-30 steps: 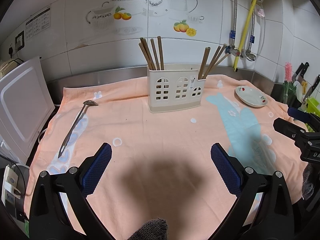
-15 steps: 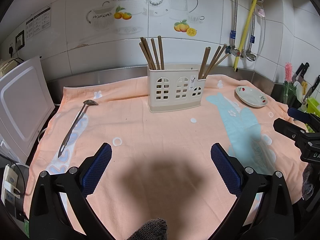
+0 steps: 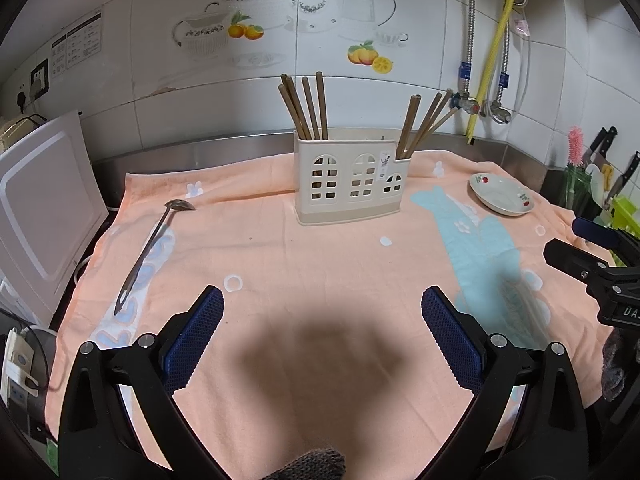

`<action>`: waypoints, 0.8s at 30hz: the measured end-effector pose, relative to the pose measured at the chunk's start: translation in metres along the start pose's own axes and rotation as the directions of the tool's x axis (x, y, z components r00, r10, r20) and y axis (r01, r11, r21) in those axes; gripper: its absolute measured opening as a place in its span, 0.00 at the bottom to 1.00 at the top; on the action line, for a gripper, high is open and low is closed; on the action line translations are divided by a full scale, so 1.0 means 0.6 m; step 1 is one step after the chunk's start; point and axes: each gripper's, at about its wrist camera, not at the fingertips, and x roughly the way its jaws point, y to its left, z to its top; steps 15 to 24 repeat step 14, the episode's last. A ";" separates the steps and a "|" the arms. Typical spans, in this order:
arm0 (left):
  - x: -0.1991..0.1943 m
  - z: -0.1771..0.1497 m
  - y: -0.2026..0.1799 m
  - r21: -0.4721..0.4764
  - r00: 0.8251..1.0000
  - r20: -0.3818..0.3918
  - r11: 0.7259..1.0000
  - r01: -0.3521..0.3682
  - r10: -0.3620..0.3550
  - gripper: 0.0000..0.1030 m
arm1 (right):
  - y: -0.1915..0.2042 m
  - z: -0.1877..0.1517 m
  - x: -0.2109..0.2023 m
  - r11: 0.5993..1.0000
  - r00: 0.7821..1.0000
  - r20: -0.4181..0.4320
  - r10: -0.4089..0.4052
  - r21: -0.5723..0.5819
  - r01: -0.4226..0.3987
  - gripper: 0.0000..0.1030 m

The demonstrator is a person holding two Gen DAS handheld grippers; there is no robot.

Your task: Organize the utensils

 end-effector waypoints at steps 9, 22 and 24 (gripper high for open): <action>0.002 -0.001 0.004 -0.007 1.000 -0.008 1.000 -0.011 0.011 0.95 | 0.004 -0.002 0.002 1.000 1.000 -0.002 0.002 -0.002 -0.002 0.93; 0.002 -0.001 0.006 -0.012 1.000 -0.011 1.000 -0.012 0.012 0.95 | 0.005 -0.002 0.002 1.000 1.000 -0.002 0.001 -0.002 -0.001 0.93; 0.002 -0.001 0.006 -0.012 1.000 -0.011 1.000 -0.012 0.012 0.95 | 0.005 -0.002 0.002 1.000 1.000 -0.002 0.001 -0.002 -0.001 0.93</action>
